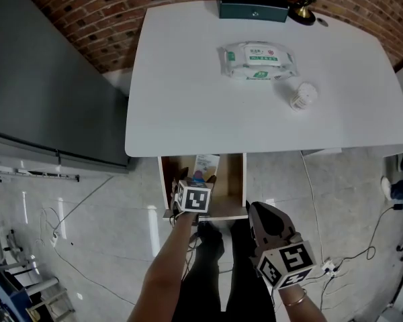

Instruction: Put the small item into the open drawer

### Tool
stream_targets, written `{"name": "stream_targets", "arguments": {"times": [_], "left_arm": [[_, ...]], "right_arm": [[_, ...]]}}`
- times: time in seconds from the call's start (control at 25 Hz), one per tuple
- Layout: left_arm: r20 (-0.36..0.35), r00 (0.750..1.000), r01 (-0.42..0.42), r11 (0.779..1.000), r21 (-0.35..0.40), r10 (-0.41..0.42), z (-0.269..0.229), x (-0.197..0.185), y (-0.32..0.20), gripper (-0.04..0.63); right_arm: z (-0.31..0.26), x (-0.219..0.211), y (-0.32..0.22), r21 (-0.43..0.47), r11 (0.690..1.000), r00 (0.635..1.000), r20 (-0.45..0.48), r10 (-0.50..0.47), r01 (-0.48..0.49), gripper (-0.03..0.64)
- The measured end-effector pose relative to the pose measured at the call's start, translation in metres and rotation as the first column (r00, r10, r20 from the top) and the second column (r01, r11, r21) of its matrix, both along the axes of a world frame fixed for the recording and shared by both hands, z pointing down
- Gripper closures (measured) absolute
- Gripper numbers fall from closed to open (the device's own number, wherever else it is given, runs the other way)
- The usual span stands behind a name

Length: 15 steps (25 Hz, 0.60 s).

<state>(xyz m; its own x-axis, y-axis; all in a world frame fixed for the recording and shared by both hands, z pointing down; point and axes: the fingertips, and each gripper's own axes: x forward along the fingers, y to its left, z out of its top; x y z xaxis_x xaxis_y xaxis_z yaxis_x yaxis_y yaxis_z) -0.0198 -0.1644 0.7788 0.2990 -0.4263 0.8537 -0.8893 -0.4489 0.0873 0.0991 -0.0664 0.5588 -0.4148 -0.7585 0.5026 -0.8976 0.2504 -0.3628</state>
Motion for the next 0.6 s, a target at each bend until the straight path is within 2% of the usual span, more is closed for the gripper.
{"name": "stream_targets", "arguments": {"times": [0.08, 0.2, 0.6], "left_arm": [[-0.004, 1.0, -0.007, 1.0, 0.018, 0.007, -0.017, -0.003, 0.005, 0.177], [0.0, 1.0, -0.002, 0.999, 0.053, 0.002, -0.045, -0.011, 0.01, 0.249], [-0.048, 0.998, 0.058, 0.989, 0.135, -0.052, -0.128, -0.038, 0.031, 0.325]], "right_arm": [[-0.009, -0.002, -0.001, 0.007, 1.0, 1.0, 0.003, -0.003, 0.003, 0.61], [-0.023, -0.007, -0.004, 0.018, 1.0, 1.0, 0.007, -0.007, 0.006, 0.611], [-0.069, -0.016, -0.009, 0.077, 0.997, 1.0, 0.0, -0.03, 0.03, 0.611]]}}
